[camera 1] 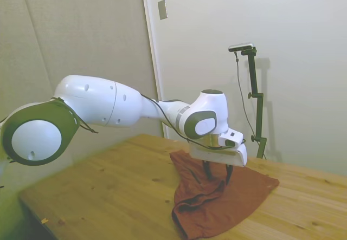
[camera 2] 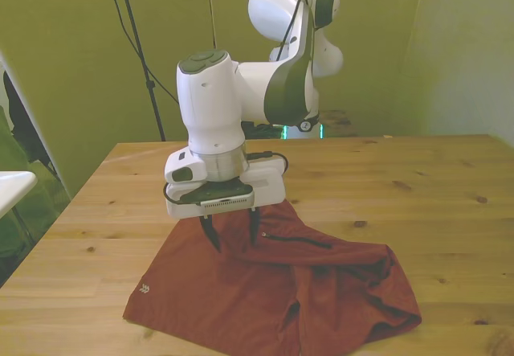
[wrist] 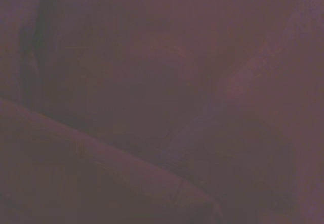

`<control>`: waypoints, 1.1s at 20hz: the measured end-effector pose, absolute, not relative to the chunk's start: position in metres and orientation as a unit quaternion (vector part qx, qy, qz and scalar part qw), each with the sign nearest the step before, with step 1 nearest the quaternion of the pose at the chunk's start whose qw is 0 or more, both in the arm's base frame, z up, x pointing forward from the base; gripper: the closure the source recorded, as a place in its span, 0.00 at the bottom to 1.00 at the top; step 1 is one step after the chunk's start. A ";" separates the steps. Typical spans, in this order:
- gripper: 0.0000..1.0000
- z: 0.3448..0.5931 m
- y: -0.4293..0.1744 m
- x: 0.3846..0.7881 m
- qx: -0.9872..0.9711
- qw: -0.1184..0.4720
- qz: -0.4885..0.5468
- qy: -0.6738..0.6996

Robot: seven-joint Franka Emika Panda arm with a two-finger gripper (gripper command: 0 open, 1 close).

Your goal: Unfold the shorts

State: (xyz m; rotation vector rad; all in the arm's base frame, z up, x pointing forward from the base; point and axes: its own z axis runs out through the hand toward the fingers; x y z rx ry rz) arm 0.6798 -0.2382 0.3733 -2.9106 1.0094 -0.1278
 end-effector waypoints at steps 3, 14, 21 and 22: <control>1.00 0.371 -0.238 0.681 -0.944 0.029 -0.037 0.327; 1.00 0.375 -0.233 0.684 -0.945 0.030 -0.039 0.324; 1.00 0.417 -0.183 0.661 -0.953 0.039 -0.061 0.294; 1.00 0.422 -0.173 0.654 -0.955 0.040 -0.064 0.288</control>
